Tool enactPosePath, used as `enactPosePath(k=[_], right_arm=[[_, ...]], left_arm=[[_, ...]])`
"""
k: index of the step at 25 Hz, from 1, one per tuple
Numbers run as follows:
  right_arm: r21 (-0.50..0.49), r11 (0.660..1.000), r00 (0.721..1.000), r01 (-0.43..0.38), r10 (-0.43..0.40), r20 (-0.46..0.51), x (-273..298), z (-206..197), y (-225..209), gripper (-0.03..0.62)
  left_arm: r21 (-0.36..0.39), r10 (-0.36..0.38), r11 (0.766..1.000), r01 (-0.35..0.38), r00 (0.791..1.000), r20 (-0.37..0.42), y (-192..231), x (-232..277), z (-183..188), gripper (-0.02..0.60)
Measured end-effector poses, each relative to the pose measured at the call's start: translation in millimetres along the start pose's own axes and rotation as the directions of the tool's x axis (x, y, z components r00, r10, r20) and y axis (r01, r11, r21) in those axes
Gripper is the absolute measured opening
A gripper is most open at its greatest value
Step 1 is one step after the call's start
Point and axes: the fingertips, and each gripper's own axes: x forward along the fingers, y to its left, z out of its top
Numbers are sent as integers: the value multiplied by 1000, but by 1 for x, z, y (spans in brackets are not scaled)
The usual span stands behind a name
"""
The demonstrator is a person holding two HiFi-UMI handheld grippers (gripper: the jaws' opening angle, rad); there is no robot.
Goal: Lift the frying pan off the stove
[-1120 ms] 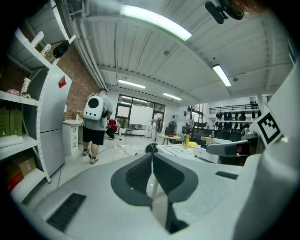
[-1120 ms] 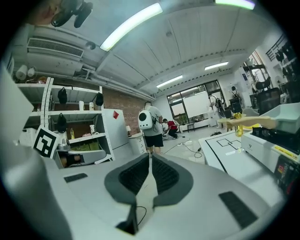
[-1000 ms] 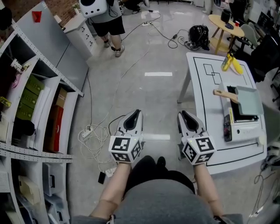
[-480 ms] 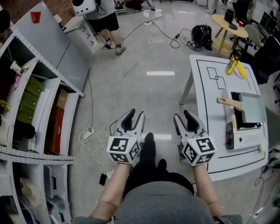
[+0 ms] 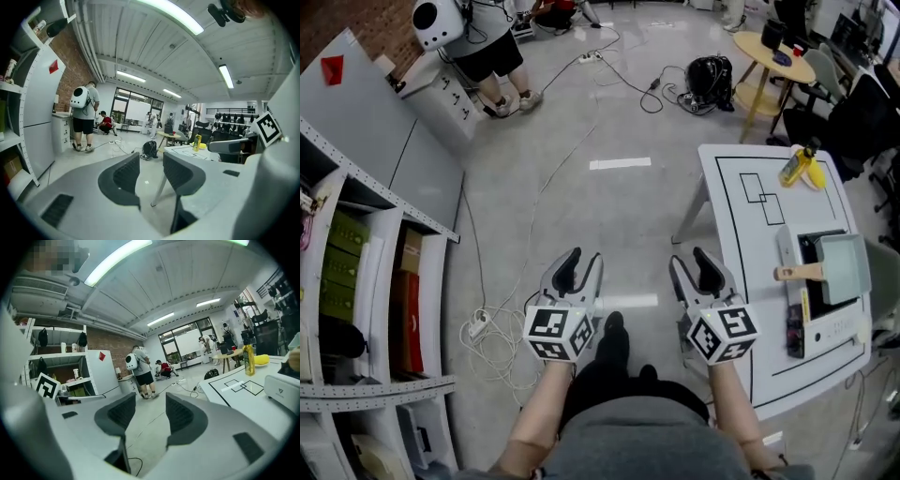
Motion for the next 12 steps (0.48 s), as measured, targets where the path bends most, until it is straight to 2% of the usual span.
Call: enactPosePath(k=[7,12], right_arm=[[19,992,990,127,-128,54,41,27,-24,198],[32,973,968,230,-232,91,48,43,-41,198]], left_arm=[[27,-133,991,134,991,-29,18,76,23,147],[34,-260,964,262,964,-62,7,122,29,147]])
